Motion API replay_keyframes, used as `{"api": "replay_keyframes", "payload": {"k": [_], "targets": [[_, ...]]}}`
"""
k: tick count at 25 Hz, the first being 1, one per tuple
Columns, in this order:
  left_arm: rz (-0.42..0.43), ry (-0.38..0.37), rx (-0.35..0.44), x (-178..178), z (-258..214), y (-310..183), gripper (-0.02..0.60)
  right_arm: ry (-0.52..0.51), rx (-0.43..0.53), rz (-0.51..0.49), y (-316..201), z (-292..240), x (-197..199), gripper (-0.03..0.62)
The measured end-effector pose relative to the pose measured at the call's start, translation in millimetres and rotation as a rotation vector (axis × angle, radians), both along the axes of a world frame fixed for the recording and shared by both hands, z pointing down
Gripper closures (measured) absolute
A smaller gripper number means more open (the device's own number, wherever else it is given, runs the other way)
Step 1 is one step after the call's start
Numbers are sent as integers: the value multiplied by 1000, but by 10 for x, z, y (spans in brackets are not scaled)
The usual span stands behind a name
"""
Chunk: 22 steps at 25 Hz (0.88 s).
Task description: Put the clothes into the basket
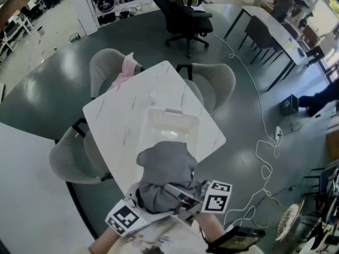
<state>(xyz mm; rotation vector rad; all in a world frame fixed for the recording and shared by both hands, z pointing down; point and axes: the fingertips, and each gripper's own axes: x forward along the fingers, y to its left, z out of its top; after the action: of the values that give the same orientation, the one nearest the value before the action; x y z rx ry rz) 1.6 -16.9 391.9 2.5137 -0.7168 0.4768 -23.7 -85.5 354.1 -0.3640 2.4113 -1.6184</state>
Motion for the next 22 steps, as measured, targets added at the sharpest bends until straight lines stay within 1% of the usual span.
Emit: {"api": "replay_keyframes", "payload": {"k": [3, 10, 13, 22], "targets": [[-30, 8, -22, 8, 40, -215, 72, -1, -13, -16, -205, 68, -13, 335], [-60, 6, -41, -31, 176, -614, 72, 16, -36, -50, -609, 213, -73, 335], [-83, 17, -60, -54, 214, -771, 72, 22, -42, -56, -745, 291, -110, 335], [-110, 29, -96, -101, 524, -1038, 75, 64, -66, -68, -1025, 616, -172, 335]]}}
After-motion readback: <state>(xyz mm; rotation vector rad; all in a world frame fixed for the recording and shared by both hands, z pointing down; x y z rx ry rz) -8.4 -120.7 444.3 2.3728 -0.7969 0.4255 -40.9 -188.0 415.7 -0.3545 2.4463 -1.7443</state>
